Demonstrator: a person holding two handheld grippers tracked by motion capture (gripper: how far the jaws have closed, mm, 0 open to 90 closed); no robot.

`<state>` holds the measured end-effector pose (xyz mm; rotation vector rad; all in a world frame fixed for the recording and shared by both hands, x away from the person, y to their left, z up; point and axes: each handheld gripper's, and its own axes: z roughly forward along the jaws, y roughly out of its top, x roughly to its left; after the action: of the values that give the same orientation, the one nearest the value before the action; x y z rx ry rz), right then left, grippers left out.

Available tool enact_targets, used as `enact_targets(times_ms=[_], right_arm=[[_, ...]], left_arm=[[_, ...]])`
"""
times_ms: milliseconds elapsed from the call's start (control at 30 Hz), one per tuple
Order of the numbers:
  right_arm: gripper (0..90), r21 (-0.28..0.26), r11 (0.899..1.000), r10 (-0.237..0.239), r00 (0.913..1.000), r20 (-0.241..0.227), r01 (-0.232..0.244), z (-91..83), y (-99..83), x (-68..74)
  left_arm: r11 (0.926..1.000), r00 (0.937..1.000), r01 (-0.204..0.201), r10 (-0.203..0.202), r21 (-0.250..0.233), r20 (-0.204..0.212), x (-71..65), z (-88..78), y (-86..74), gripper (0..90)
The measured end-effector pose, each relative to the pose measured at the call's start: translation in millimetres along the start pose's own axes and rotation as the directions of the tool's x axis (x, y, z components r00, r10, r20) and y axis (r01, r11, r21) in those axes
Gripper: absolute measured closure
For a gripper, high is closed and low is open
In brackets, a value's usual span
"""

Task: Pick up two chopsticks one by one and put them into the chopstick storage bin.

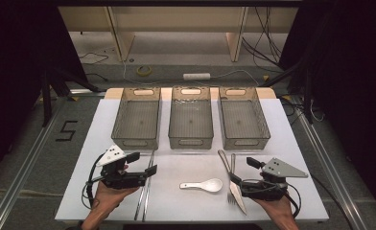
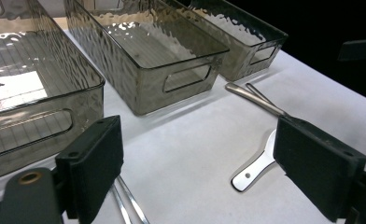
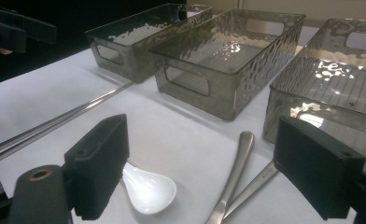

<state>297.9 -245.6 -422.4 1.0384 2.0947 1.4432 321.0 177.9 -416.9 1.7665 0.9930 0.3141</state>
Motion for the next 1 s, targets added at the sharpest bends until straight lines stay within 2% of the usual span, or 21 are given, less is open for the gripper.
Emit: enact_targets(times_ms=[167, 233, 300, 467, 533, 667, 800, 933, 967, 1000], right_arm=[[19.8, -0.003, 1.000, 0.005, 1.0000, 0.002, -0.005, -1.1, 0.1, -0.7], [20.1, -0.006, 1.000, 0.005, 1.0000, 0.003, -0.005, -1.1, 0.3, -0.8], [20.1, 0.004, 1.000, 0.004, 1.0000, 0.001, -0.004, -0.6, 0.1, -1.2], [20.1, 0.010, 1.000, 0.005, 1.0000, 0.001, -0.005, 0.0, 0.1, -1.4], [20.2, 0.011, 1.000, 0.006, 1.0000, 0.004, -0.006, -0.1, 0.1, -1.7], [20.4, 0.011, 1.000, 0.006, 1.0000, 0.007, -0.006, -0.5, 0.0, -2.2], [20.5, 0.017, 1.000, 0.004, 1.0000, 0.006, -0.004, -0.2, -0.1, -2.5], [20.5, 0.024, 1.000, 0.006, 1.0000, 0.002, -0.006, 0.7, -0.2, -2.6], [20.5, 0.026, 1.000, 0.008, 1.0000, -0.001, -0.008, 0.9, -0.3, -2.5], [20.5, 0.025, 1.000, 0.010, 0.9999, -0.004, -0.010, 0.9, -0.3, -2.3]], left_arm=[[0.9995, 0.9999, 0.005, -0.004, 0.032, -0.012, -0.6, 2.2, 0.4, 15.6], [0.9976, 0.9996, 0.000, 0.002, 0.069, -0.030, -0.3, 3.2, 1.8, 15.7], [0.9934, 0.9980, -0.009, 0.016, 0.114, -0.061, -2.1, 5.5, 3.7, 15.7], [0.9831, 0.9966, -0.022, 0.036, 0.182, -0.073, -6.6, 8.2, 8.7, 15.9], [0.9792, 0.9965, -0.008, 0.025, 0.203, -0.080, -6.5, 9.6, 10.5, 16.6], [0.9654, 0.9947, 0.014, 0.013, 0.260, -0.102, -4.1, 11.8, 13.3, 18.1], [0.9422, 0.9894, 0.018, 0.032, 0.335, -0.142, -1.6, 15.2, 13.4, 20.5], [0.9049, 0.9831, 0.022, 0.057, 0.425, -0.174, 0.6, 20.3, 11.4, 23.5], [0.8971, 0.9826, 0.027, 0.057, 0.441, -0.177, 0.8, 21.2, 10.6, 24.3], [0.8858, 0.9827, 0.029, 0.060, 0.463, -0.175, 1.7, 21.6, 10.1, 25.9]])
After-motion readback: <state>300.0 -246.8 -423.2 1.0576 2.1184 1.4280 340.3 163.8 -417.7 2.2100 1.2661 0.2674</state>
